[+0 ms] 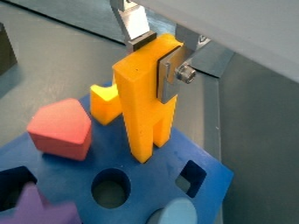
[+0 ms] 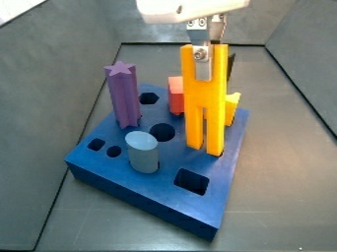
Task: Pick up the double-square object. Move up. Place the double-square object on the fixture. Regrasp the double-square object. Move to above the board. Insert the double-square object.
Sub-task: Insert the double-square object.
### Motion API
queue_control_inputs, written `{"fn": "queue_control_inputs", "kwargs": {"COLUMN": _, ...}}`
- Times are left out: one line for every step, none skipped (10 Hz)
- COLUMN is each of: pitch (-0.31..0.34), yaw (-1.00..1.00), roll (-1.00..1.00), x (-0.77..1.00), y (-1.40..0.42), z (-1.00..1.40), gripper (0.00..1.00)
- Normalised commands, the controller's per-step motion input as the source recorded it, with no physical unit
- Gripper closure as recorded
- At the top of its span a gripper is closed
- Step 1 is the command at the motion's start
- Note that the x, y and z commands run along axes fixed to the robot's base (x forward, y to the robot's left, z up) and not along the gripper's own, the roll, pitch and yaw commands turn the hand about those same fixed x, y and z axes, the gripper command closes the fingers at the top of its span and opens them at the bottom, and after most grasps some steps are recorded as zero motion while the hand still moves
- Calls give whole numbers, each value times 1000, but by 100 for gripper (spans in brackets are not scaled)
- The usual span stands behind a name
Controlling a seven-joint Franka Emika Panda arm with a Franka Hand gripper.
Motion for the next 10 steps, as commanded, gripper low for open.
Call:
{"fn": "queue_control_inputs", "kwargs": {"pitch": -171, "yaw": 229, "roll": 93, "x": -254, "y": -369, "z": -871, "gripper": 100}}
{"fn": "queue_control_inputs", "kwargs": {"pitch": -114, "yaw": 246, "roll": 67, "x": -83, "y": 0, "z": -1000, "gripper": 100}}
{"fn": "queue_control_inputs", "kwargs": {"pitch": -59, "yaw": 566, "roll": 0, "x": 177, "y": 223, "z": -1000, "gripper": 100}}
{"fn": "queue_control_inputs", "kwargs": {"pitch": -63, "yaw": 900, "roll": -21, "x": 0, "y": 286, "z": -943, "gripper": 100}}
{"fn": "queue_control_inputs", "kwargs": {"pitch": -141, "yaw": 1000, "roll": 0, "x": -163, "y": 91, "z": -823, "gripper": 100}}
{"fn": "queue_control_inputs", "kwargs": {"pitch": -36, "yaw": 983, "roll": 73, "x": 0, "y": 111, "z": -649, "gripper": 100}}
{"fn": "queue_control_inputs", "kwargs": {"pitch": 24, "yaw": 194, "roll": 181, "x": 226, "y": -197, "z": -269, "gripper": 100}}
{"fn": "queue_control_inputs", "kwargs": {"pitch": 0, "yaw": 0, "roll": 0, "x": 0, "y": 0, "z": -40, "gripper": 100}}
{"fn": "queue_control_inputs", "kwargs": {"pitch": 264, "yaw": 229, "roll": 34, "x": 480, "y": -206, "z": -680, "gripper": 100}}
{"fn": "queue_control_inputs", "kwargs": {"pitch": 336, "yaw": 289, "roll": 97, "x": 483, "y": -229, "z": -506, "gripper": 100}}
